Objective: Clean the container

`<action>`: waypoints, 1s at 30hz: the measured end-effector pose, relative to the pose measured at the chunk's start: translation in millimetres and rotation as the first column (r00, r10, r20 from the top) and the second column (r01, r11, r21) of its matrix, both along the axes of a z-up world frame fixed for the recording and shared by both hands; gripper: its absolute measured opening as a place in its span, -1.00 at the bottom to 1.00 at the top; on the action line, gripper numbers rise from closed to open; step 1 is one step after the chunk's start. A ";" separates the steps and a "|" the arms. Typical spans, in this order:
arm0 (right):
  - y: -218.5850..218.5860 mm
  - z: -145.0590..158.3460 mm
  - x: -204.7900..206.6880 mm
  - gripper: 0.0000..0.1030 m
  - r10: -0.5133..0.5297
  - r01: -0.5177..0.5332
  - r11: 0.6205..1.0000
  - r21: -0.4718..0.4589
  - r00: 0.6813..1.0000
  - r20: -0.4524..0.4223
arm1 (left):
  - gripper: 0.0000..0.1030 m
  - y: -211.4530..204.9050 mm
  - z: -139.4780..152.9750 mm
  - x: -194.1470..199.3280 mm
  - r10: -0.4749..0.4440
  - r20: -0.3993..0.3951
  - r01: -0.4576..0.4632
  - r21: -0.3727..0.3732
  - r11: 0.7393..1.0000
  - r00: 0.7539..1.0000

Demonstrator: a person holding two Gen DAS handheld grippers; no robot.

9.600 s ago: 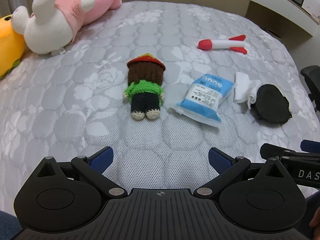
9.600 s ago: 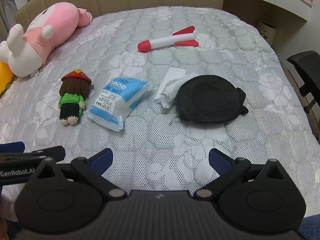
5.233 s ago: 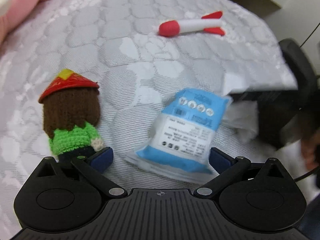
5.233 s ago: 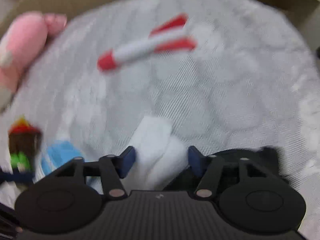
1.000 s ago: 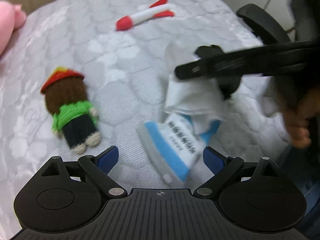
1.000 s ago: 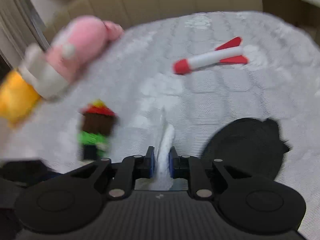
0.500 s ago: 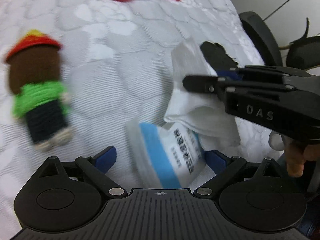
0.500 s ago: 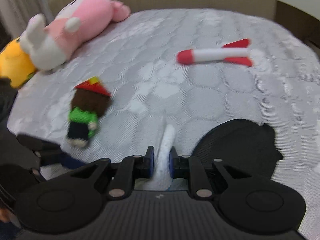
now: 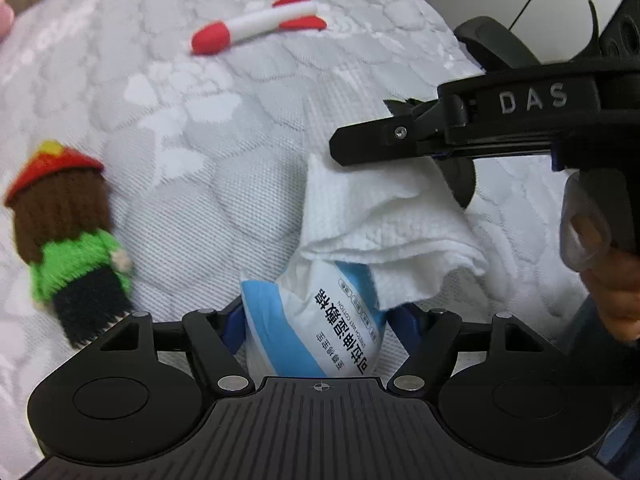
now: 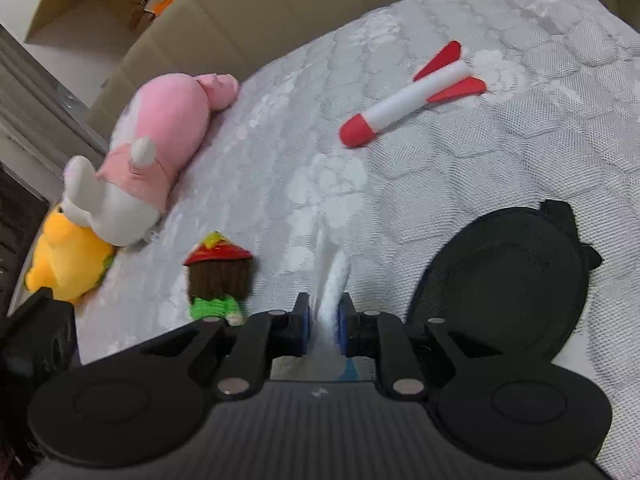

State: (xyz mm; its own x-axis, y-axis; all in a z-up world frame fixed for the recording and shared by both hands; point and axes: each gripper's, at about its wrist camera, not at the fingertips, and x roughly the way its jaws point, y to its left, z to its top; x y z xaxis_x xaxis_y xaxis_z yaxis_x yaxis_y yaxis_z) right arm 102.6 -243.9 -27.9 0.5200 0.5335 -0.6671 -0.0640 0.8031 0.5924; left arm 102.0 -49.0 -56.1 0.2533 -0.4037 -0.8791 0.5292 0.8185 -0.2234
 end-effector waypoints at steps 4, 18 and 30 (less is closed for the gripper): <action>3.6 4.1 -2.1 -0.67 0.031 -0.035 0.993 0.114 0.999 0.038 | 0.48 -1.2 5.6 -4.1 -0.016 0.058 0.014 0.039 0.999 0.998; 45.6 0.5 -12.4 -0.75 0.227 -0.222 0.970 -0.101 0.973 0.035 | 0.48 -3.8 11.9 -7.8 -0.049 0.246 0.006 0.172 0.985 0.968; 23.7 4.1 -7.3 -0.75 0.081 -0.059 0.968 -0.245 0.994 0.080 | 0.63 -26.3 17.2 -57.2 -0.318 0.347 0.212 0.309 0.927 0.882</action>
